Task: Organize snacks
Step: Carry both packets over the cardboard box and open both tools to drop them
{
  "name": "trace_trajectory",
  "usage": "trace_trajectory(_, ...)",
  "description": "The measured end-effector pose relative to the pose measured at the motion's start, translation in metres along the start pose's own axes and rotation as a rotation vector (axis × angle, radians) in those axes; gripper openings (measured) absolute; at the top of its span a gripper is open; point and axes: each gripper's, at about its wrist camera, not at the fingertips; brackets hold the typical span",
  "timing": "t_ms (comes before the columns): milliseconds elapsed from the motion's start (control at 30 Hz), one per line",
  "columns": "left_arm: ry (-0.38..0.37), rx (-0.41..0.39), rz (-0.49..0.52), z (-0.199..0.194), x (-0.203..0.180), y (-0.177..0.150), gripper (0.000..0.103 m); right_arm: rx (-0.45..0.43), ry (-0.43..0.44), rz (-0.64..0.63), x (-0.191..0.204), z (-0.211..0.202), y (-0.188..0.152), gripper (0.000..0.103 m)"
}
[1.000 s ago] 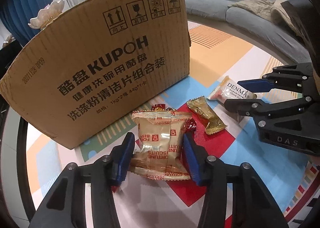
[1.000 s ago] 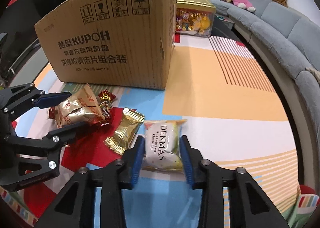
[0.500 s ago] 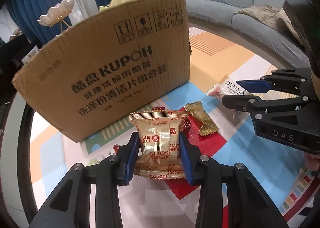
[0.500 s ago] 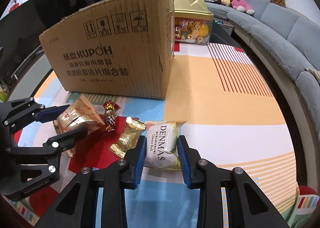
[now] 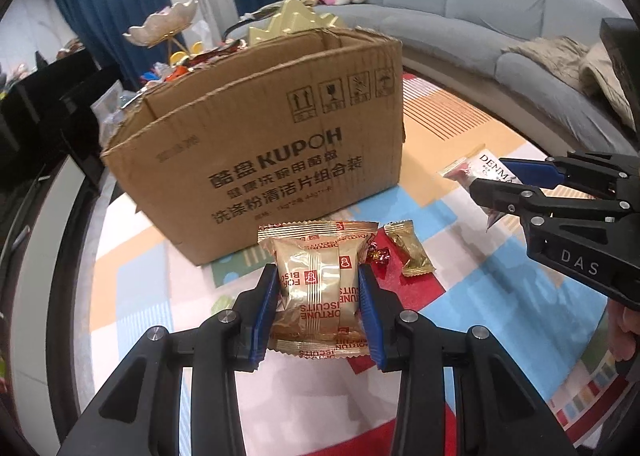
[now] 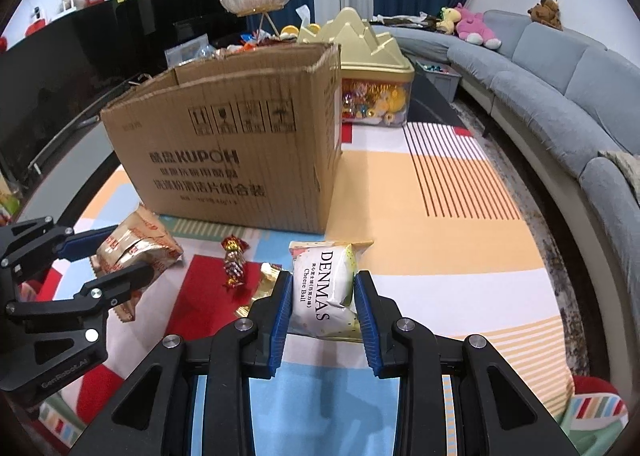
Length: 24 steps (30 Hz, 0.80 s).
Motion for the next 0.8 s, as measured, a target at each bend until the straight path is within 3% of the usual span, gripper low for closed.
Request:
trace_trajectory(333,0.059,-0.031,-0.11,-0.03,0.008,0.007,0.039,-0.057,0.013,0.014,0.0,-0.028,0.013,0.033)
trace_trajectory(800,0.124,-0.098,-0.178,-0.063,0.024,0.031,0.039,-0.122,0.038,-0.002,0.014,-0.057,0.035,0.033)
Point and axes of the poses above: each gripper's, at about its wrist camera, not at the fingertips, and z roughly the way its jaws point, x to its left, y to its top, and after that the axes turned 2 degrees about x, right-handed
